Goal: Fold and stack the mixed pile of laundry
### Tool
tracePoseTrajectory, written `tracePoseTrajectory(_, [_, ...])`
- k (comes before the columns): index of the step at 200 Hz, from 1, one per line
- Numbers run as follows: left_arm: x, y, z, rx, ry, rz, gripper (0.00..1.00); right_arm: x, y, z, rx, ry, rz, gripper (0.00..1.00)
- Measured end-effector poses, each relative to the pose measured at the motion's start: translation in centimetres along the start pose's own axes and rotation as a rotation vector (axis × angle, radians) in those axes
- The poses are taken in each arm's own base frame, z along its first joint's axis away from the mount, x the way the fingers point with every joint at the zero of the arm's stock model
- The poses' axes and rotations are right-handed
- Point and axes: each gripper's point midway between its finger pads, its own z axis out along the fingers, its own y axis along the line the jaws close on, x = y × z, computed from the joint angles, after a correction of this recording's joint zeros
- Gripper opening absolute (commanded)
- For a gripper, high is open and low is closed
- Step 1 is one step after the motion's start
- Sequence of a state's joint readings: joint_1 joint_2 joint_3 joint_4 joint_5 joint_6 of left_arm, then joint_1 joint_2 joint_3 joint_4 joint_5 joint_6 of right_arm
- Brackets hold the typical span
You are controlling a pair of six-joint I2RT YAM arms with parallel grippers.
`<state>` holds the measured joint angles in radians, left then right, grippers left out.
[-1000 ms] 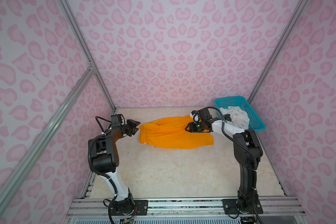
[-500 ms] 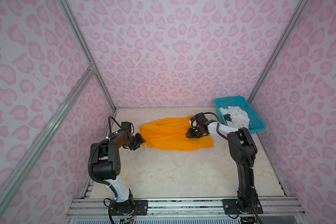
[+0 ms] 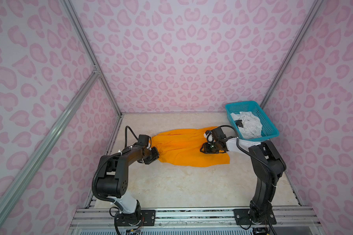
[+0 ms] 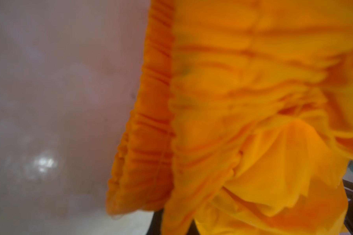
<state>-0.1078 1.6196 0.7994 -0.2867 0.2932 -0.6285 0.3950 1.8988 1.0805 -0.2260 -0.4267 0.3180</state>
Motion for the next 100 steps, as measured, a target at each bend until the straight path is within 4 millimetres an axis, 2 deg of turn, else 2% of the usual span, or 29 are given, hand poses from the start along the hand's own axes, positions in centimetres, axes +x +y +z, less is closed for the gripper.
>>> tracePoseTrajectory(37, [6.5,1.2,-1.9,-0.049,0.085,0.025,0.04,3.4,-1.2,-1.8,0.036,0.016,0.016,0.43])
tracePoseTrajectory(52, [8.9,1.4,-3.2,-0.059,0.114,0.033,0.08,4.7,-1.6,-2.6,0.056,0.029,0.026,0.43])
tracePoseTrajectory(73, [11.5,1.0,-5.4,-0.041,0.139,0.034,0.30,5.7,-2.0,-4.0,0.092,0.037,0.039,0.44])
tracePoseTrajectory(87, [11.7,0.9,-7.0,-0.045,0.124,0.024,0.46,7.1,-2.6,-5.3,0.164,0.078,0.039,0.46])
tracePoseTrajectory(100, [11.0,0.7,-8.8,-0.064,0.079,0.029,0.54,7.2,-2.3,-6.6,0.212,0.093,0.007,0.50])
